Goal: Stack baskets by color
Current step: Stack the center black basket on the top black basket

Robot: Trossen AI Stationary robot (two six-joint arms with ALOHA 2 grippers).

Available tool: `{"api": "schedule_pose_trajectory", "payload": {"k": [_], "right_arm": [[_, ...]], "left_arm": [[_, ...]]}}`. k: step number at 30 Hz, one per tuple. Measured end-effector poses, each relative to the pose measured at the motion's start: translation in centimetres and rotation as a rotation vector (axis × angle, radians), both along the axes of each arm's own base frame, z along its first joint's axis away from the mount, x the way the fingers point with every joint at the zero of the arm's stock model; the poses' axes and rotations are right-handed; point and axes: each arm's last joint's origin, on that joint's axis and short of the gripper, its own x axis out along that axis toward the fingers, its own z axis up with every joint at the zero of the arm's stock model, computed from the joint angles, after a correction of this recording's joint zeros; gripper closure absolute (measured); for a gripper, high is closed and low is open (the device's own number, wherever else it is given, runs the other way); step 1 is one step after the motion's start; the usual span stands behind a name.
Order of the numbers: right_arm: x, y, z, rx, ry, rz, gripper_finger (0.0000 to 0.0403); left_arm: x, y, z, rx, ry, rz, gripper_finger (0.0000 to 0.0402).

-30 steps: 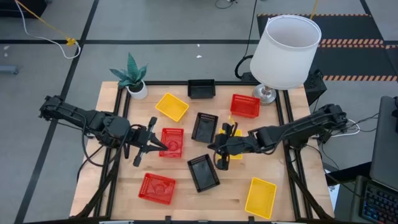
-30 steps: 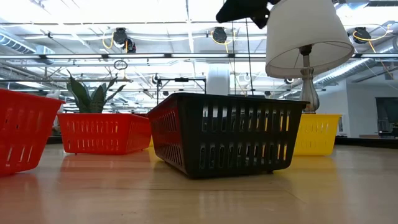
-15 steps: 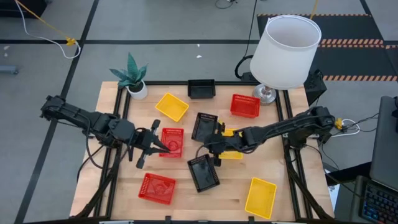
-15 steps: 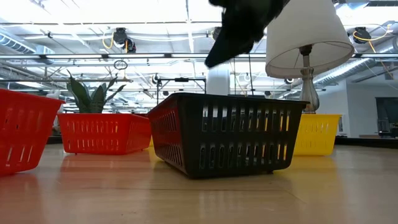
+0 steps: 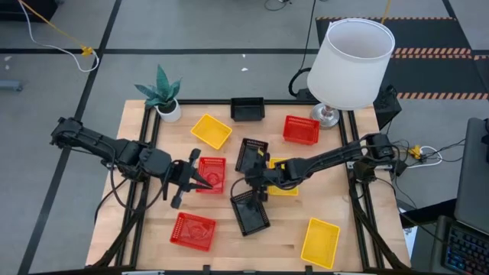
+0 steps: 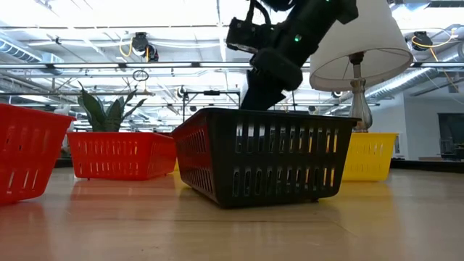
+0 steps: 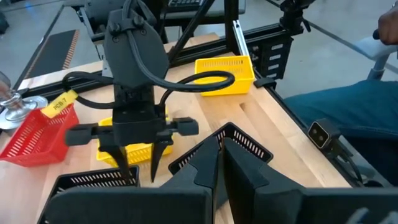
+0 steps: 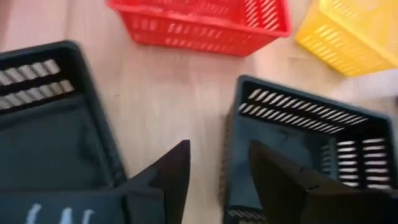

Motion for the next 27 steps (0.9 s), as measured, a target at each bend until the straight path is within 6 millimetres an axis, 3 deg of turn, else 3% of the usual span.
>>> {"api": "schedule_pose_trajectory", "payload": {"k": [10, 22, 27], "right_arm": [[0.0, -0.3, -0.1, 0.006, -0.002, -0.01, 0.0233], [-1.1, -1.9, -2.3, 0.007, 0.043, -0.057, 0.0234], [-1.5, -2.4, -3.0, 0.052, 0.065, -0.052, 0.0257]], "left_arm": [[0.0, 0.0, 0.0, 0.008, -0.002, -0.002, 0.0376], [0.0, 0.0, 0.0, 0.013, -0.004, -0.005, 0.0376], [0.0, 0.0, 0.0, 0.014, -0.005, -0.005, 0.0376]]}}
